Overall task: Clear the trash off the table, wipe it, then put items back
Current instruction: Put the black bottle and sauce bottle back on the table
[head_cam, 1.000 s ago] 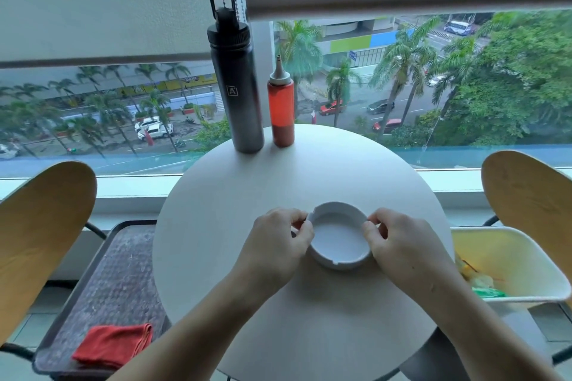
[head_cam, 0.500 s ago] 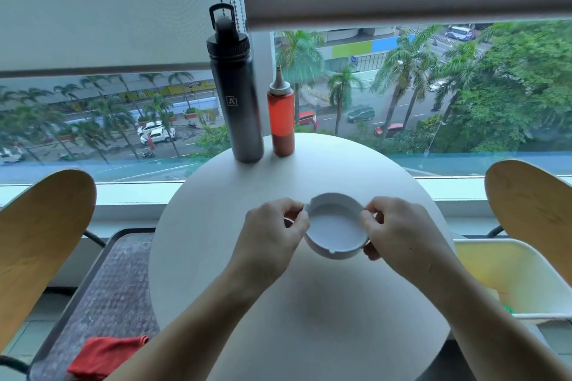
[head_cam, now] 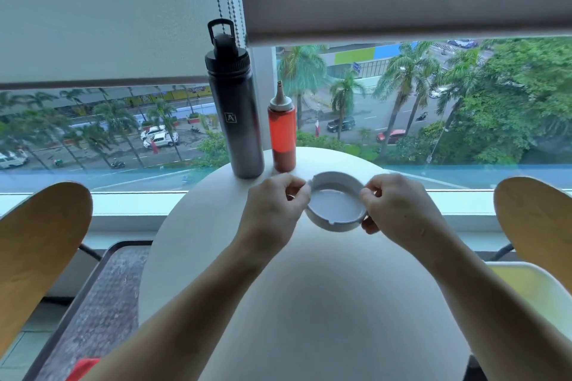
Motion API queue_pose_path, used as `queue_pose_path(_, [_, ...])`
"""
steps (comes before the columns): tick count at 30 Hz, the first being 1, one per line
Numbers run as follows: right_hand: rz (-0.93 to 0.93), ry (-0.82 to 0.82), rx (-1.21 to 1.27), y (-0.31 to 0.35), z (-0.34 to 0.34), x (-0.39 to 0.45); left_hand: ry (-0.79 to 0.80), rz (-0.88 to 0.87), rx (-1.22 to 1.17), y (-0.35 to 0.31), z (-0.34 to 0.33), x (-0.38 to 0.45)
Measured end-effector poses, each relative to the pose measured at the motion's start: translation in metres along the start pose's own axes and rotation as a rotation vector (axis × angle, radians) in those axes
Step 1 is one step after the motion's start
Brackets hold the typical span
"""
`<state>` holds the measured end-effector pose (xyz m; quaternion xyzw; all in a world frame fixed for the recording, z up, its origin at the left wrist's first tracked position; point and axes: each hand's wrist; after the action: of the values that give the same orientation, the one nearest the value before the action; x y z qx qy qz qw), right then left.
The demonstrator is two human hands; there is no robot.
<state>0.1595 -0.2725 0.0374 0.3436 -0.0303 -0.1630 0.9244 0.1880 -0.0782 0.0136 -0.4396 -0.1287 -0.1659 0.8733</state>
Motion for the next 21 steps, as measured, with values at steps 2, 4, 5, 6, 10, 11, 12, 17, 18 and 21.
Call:
queue_pose_path(2, [-0.004, -0.003, 0.004, 0.002, 0.001, 0.008, -0.005, -0.004, -0.011, 0.0, -0.003, 0.007])
queue_pose_path(4, [-0.003, -0.006, 0.003, 0.003, 0.002, 0.017, -0.008, 0.001, -0.021, 0.0, -0.005, 0.014])
queue_pose_path(5, [0.0, -0.009, -0.004, 0.004, 0.002, 0.021, -0.011, 0.004, -0.023, 0.0, -0.006, 0.017])
queue_pose_path(6, [0.001, -0.012, -0.011, 0.005, 0.002, 0.026, -0.016, 0.005, -0.024, 0.0, -0.008, 0.021])
queue_pose_path(10, [-0.008, -0.014, -0.001, 0.006, 0.001, 0.045, -0.024, 0.01, -0.022, 0.001, -0.014, 0.032])
queue_pose_path(11, [-0.008, -0.018, -0.002, 0.007, 0.001, 0.049, -0.026, 0.013, -0.021, 0.001, -0.016, 0.035])
queue_pose_path(12, [-0.008, -0.024, -0.003, 0.008, 0.001, 0.054, -0.025, 0.015, -0.021, 0.002, -0.018, 0.038])
queue_pose_path(17, [-0.009, -0.051, -0.023, 0.011, -0.003, 0.079, 0.016, 0.028, -0.029, 0.01, -0.027, 0.054])
queue_pose_path(18, [-0.01, -0.051, -0.031, 0.011, -0.005, 0.085, 0.02, 0.037, -0.03, 0.011, -0.029, 0.056])
queue_pose_path(21, [-0.018, -0.048, -0.05, 0.012, -0.01, 0.1, 0.02, 0.062, -0.04, 0.016, -0.035, 0.065])
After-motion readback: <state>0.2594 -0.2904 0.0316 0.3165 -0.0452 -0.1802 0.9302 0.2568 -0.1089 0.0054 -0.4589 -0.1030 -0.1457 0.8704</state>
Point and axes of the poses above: each hand's wrist, its own x-axis towards the middle knuckle, its own z-axis out of the back of the hand, y = z × x, and after that the axes turned 9 degrees about -z, right-handed
